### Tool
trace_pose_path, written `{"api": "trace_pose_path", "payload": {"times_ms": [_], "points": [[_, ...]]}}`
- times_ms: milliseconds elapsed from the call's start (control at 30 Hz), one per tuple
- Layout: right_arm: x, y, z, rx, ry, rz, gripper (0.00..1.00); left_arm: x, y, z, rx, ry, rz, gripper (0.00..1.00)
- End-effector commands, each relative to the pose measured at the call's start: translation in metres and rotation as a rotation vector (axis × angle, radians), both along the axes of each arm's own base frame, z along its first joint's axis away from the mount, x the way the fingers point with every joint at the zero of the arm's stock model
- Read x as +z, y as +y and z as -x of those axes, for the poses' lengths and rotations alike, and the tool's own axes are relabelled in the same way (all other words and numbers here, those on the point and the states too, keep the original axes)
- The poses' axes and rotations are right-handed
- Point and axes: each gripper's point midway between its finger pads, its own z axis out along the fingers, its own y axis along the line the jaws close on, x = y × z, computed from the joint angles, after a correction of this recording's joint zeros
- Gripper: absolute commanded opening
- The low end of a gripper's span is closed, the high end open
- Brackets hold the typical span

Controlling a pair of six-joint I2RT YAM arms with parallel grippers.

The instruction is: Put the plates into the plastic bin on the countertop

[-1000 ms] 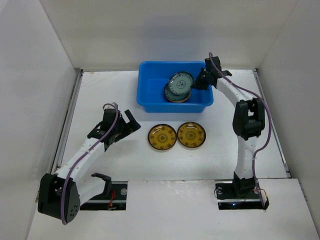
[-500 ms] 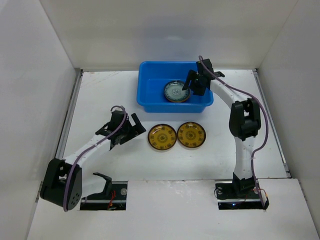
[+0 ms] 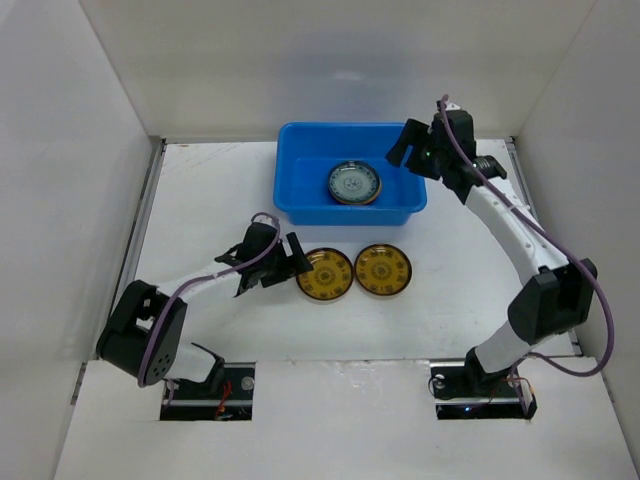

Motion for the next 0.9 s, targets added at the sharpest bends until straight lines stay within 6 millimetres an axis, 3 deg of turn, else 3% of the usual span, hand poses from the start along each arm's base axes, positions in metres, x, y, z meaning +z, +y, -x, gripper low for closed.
{"api": "trace_pose_path", "payload": {"times_ms": [0,133,300,400,500,567,667,867], "points": [[-0.021,-0.005,0.011,-0.007,0.017,0.02,0.8,-0.013,-0.007,0.011,-0.06,0.03,0.003,0.79],[-0.025,-0.014,0.028,-0.023,0.013,0.01,0.8,-0.023,-0.01,0.017,-0.076,0.064,0.0,0.66],[-0.031,-0.029,0.043,-0.049,0.01,0.005,0.8,-0.034,-0.013,0.024,-0.09,0.108,-0.019,0.36],[-0.035,-0.035,0.049,-0.062,0.016,-0.005,0.8,-0.036,-0.012,0.024,-0.083,0.12,-0.033,0.13],[-0.039,-0.04,0.054,-0.069,0.023,-0.013,0.8,-0.029,-0.007,0.022,-0.062,0.107,-0.041,0.04],[-0.041,-0.045,0.057,-0.079,0.026,-0.013,0.8,-0.017,-0.003,0.02,-0.052,0.077,-0.043,0.01],[-0.043,-0.052,0.059,-0.094,0.027,-0.013,0.8,0.019,-0.001,0.02,-0.06,-0.003,-0.022,0.0],[-0.056,-0.067,0.065,-0.134,0.045,-0.02,0.8,0.127,-0.001,0.026,-0.098,-0.205,0.091,0.0]]}}
